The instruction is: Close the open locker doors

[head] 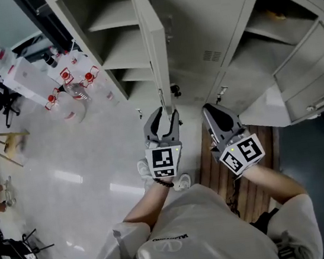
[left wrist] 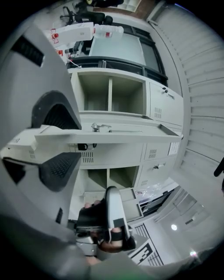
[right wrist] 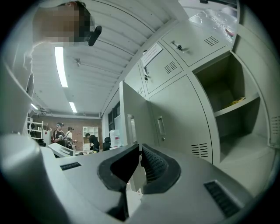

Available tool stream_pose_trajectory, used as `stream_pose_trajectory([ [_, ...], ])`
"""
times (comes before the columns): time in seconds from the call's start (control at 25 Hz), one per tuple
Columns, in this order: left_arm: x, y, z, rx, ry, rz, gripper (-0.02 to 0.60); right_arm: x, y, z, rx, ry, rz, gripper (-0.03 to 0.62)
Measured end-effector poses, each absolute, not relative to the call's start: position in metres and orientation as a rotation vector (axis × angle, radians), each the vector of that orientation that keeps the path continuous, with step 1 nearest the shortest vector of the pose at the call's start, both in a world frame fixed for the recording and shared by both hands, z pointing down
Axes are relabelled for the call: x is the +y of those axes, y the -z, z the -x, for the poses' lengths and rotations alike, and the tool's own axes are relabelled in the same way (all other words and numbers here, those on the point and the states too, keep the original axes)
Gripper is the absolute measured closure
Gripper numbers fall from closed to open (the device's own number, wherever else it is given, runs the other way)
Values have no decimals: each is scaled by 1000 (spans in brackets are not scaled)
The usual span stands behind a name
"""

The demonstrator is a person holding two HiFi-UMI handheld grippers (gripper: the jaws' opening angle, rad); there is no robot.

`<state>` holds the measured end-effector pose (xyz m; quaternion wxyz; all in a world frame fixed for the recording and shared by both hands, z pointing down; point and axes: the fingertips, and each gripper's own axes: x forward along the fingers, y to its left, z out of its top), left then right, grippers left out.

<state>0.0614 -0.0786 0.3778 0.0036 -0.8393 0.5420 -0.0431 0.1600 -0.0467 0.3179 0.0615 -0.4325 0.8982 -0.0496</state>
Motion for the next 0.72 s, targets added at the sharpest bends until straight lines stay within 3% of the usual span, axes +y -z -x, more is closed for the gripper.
stream_pose_trajectory([
  [0.32, -104, -399, -70, 1787, 230, 2582, 431, -57, -318, -153, 2719, 140, 1304, 553],
  [0.44, -106, -404, -64, 1811, 236, 2577, 491, -59, -316, -143, 2729, 145, 1279, 548],
  [0.72, -103, -403, -15, 1803, 179, 2585, 495, -67, -301, -89, 2809, 132, 1052, 532],
])
